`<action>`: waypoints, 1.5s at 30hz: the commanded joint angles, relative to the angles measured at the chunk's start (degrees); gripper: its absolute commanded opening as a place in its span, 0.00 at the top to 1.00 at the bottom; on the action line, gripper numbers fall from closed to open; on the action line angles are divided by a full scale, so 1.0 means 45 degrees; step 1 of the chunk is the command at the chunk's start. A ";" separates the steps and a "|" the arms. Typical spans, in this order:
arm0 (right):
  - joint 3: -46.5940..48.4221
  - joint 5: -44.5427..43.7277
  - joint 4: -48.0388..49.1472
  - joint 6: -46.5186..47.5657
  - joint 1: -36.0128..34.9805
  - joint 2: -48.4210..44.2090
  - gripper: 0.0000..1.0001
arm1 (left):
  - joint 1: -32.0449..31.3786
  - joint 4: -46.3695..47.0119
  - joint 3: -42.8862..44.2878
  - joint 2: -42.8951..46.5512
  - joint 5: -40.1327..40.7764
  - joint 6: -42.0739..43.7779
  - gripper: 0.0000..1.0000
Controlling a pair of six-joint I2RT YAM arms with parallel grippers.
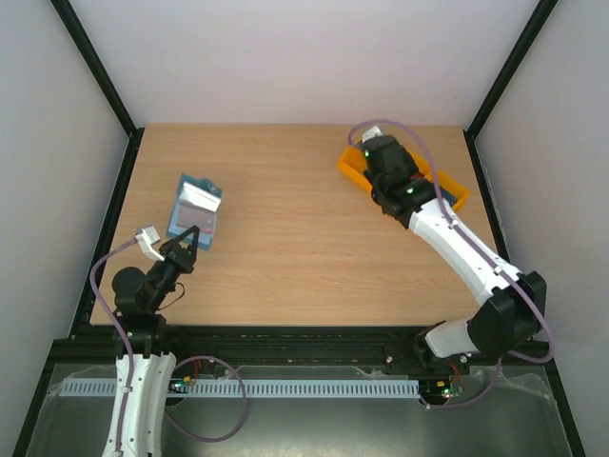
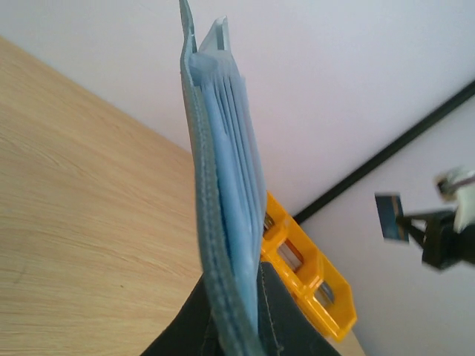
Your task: Take the credit cards out of the card holder
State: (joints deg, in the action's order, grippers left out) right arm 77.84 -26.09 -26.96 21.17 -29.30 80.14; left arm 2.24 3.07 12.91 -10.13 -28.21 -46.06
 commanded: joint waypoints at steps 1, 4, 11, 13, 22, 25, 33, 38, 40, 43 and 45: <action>-0.3020 -0.5196 0.5099 0.5124 -0.0425 -0.0936 0.98 | 0.0474 -0.0301 -0.0415 0.0870 0.0414 -0.0335 0.98; -0.5850 -0.4975 1.1065 1.0106 -0.1593 -0.2306 0.98 | 0.0480 -0.0049 -0.0622 0.0998 0.0270 -0.0443 0.98; -0.7344 -0.2379 2.5001 2.1463 -0.2892 -0.0320 0.98 | 0.0703 0.0094 -0.0706 0.1116 0.0226 -0.0428 0.98; -0.6532 -0.1200 2.6576 2.2635 -0.2986 0.0472 0.98 | 0.0757 0.0142 -0.0702 0.1070 0.0168 -0.0416 0.98; -0.6099 0.0196 2.7164 2.3396 -0.3137 0.1232 0.98 | 0.1127 0.0125 -0.0681 0.0872 0.0097 -0.0369 0.98; -0.6539 -0.0776 2.5554 2.2434 -0.3135 0.0519 0.99 | 0.1162 0.0089 -0.0704 0.0901 0.0079 -0.0388 0.98; -0.6135 -0.2509 1.0889 1.2721 -0.2933 -0.2436 0.98 | 0.1180 0.0084 -0.0778 0.1117 0.0119 -0.0562 0.98; -0.5813 -0.1574 0.5784 0.7551 -0.1104 -0.3026 0.98 | 0.1201 0.0042 -0.0802 0.1242 0.0068 -0.0602 0.98; -0.5953 -0.1415 0.4928 0.6860 -0.0044 -0.2864 0.98 | 0.1201 0.0060 -0.0815 0.1309 0.0101 -0.0630 0.98; -0.6020 -0.1277 0.4799 0.6288 0.1863 -0.2531 0.98 | 0.1201 0.0060 -0.0870 0.1437 0.0095 -0.0731 0.98; -0.5346 -0.0950 0.4366 0.5610 0.3296 -0.2012 0.98 | 0.1211 -0.0010 -0.0890 0.1529 0.0134 -0.0811 0.98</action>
State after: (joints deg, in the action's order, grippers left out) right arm 50.98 -32.40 3.73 57.43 -23.70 68.58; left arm 7.20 1.78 9.34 -4.56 -27.00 -48.56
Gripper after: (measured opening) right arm 0.016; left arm 0.077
